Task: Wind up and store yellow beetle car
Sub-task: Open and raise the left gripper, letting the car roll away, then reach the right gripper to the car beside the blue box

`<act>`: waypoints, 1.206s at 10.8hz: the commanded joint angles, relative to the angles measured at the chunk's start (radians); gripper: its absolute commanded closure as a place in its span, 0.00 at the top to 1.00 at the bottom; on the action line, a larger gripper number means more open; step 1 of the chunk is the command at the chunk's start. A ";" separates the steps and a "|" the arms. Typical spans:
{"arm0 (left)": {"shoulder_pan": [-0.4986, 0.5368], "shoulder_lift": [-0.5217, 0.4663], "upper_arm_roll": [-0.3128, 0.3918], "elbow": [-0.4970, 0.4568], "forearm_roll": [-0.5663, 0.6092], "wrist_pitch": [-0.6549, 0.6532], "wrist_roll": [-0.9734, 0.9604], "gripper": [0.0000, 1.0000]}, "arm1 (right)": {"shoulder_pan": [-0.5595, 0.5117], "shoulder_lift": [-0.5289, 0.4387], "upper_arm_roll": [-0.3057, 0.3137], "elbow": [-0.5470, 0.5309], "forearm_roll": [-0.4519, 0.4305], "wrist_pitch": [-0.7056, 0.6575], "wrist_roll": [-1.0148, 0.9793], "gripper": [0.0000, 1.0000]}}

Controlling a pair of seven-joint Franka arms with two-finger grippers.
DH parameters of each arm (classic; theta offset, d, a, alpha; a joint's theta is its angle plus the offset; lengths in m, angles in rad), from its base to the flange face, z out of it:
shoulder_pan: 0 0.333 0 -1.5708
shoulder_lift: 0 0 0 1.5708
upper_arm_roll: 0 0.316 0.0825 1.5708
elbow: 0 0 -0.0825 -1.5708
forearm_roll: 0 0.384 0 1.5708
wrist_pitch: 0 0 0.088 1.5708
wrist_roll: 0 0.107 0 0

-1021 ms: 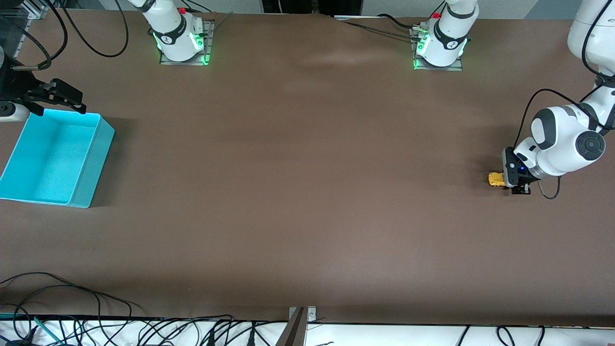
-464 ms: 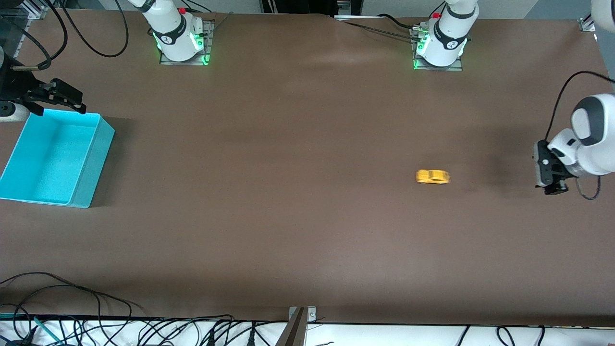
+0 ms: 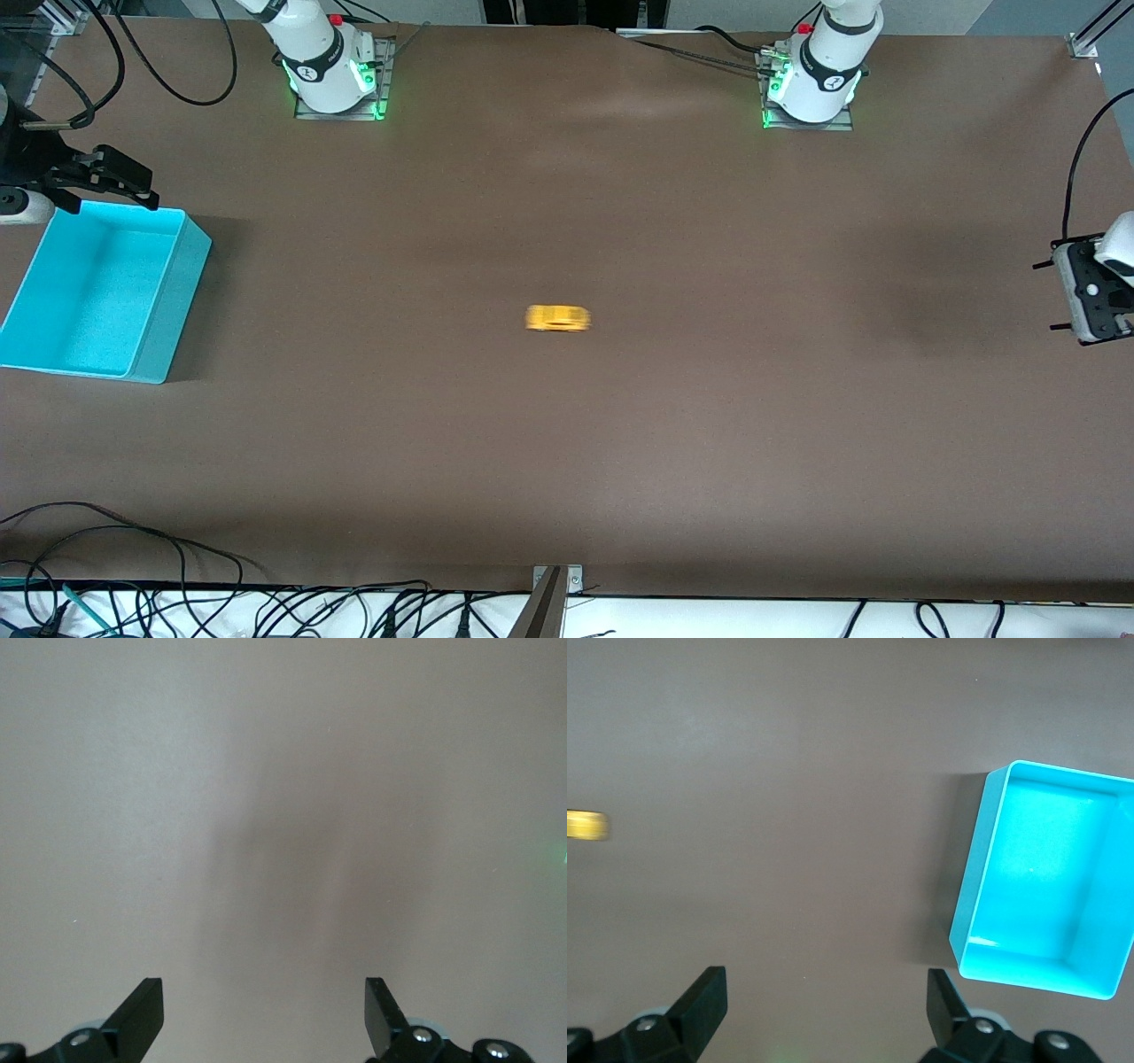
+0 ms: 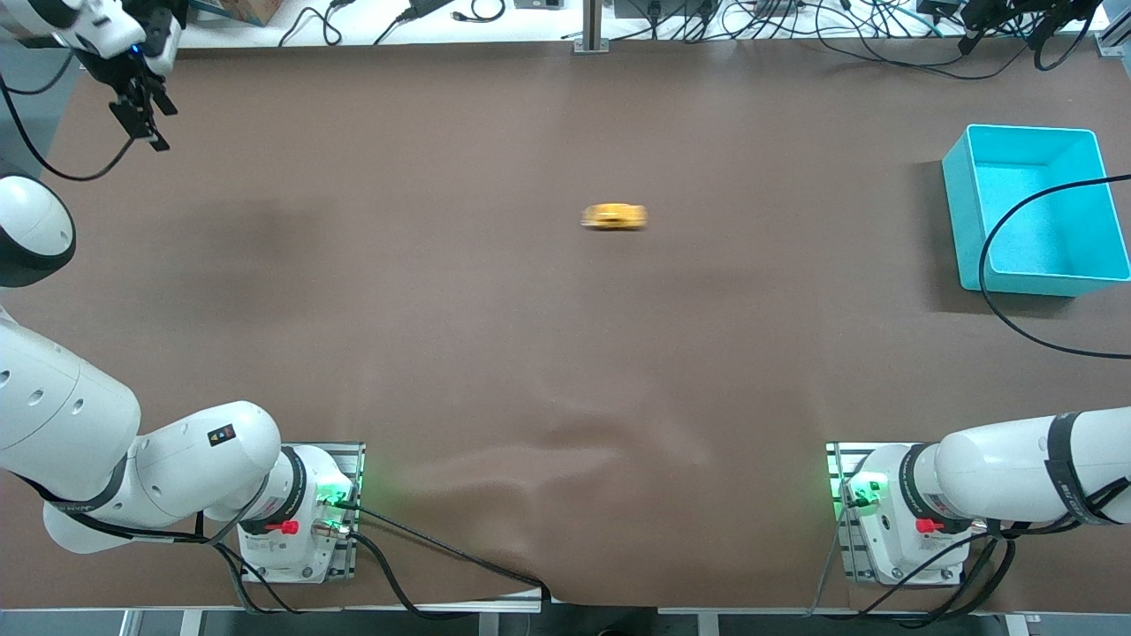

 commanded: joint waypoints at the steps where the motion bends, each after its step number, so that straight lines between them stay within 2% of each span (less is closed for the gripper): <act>1: -0.001 0.011 -0.070 0.128 -0.025 -0.154 -0.130 1.00 | 0.001 0.006 -0.004 0.020 0.020 -0.012 -0.013 1.00; 6: -0.001 0.010 -0.234 0.274 -0.062 -0.417 -0.445 1.00 | 0.001 0.014 -0.004 0.020 0.020 -0.009 -0.012 1.00; 7: 0.000 -0.018 -0.239 0.280 -0.086 -0.442 -0.505 1.00 | 0.001 0.014 -0.004 0.020 0.020 -0.007 -0.006 1.00; 8: -0.007 -0.089 -0.247 0.230 -0.111 -0.449 -0.580 1.00 | -0.001 0.016 -0.004 0.023 0.027 -0.006 -0.012 1.00; 11: -0.046 -0.095 -0.299 0.265 -0.113 -0.478 -0.749 1.00 | 0.018 0.046 0.006 0.023 0.038 -0.001 0.007 1.00; 12: -0.055 -0.130 -0.301 0.247 -0.117 -0.483 -0.826 1.00 | 0.028 0.058 0.006 0.023 0.030 0.009 0.007 1.00; 13: -0.058 -0.133 -0.299 0.250 -0.170 -0.491 -0.893 1.00 | 0.034 0.069 0.006 0.023 0.029 0.020 0.005 1.00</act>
